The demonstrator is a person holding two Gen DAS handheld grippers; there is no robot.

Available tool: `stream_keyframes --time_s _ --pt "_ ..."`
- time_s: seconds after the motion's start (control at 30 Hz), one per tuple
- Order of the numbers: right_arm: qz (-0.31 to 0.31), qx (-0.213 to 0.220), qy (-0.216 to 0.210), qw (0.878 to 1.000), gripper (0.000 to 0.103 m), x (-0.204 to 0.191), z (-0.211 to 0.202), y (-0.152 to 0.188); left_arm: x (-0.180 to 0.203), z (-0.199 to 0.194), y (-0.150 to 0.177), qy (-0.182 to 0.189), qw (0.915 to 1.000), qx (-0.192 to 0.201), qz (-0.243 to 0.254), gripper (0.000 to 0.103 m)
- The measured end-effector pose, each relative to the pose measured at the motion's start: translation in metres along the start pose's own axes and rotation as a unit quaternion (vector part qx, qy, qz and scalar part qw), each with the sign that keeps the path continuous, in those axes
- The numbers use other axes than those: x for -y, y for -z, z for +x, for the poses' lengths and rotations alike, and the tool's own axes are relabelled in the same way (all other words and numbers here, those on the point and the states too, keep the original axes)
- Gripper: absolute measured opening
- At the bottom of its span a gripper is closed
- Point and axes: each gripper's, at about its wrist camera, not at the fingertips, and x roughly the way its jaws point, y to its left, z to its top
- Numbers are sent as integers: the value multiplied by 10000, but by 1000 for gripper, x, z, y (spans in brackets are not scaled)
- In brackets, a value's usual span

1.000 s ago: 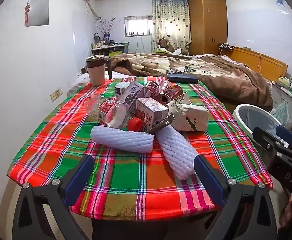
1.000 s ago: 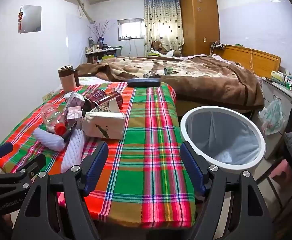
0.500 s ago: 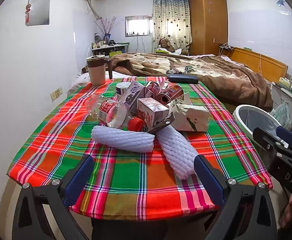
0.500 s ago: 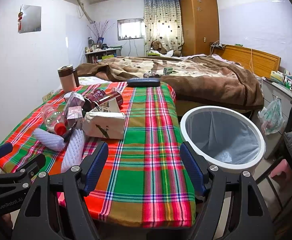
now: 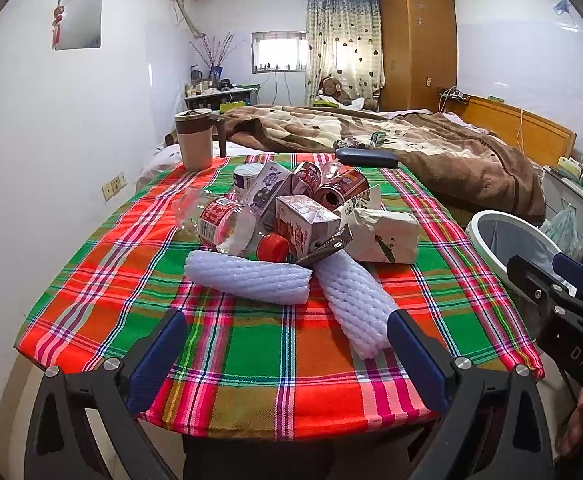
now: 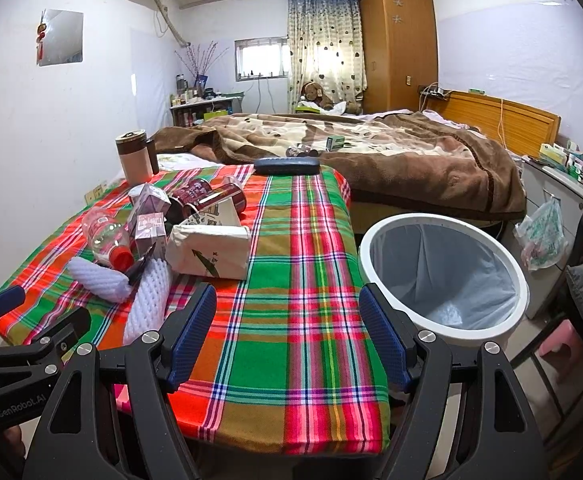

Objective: Collect trash

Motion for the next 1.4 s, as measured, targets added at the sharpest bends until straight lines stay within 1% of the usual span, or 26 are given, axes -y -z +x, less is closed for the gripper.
stream_keyframes --time_s 0.9,1.4 --pt "14 0 10 10000 75 1 -1 -1 -1 0 1 -17 10000 -6 -15 101" --pt "-40 -58 -4 10000 75 -3 6 -1 -10 5 -2 -54 9999 -65 -109 101"
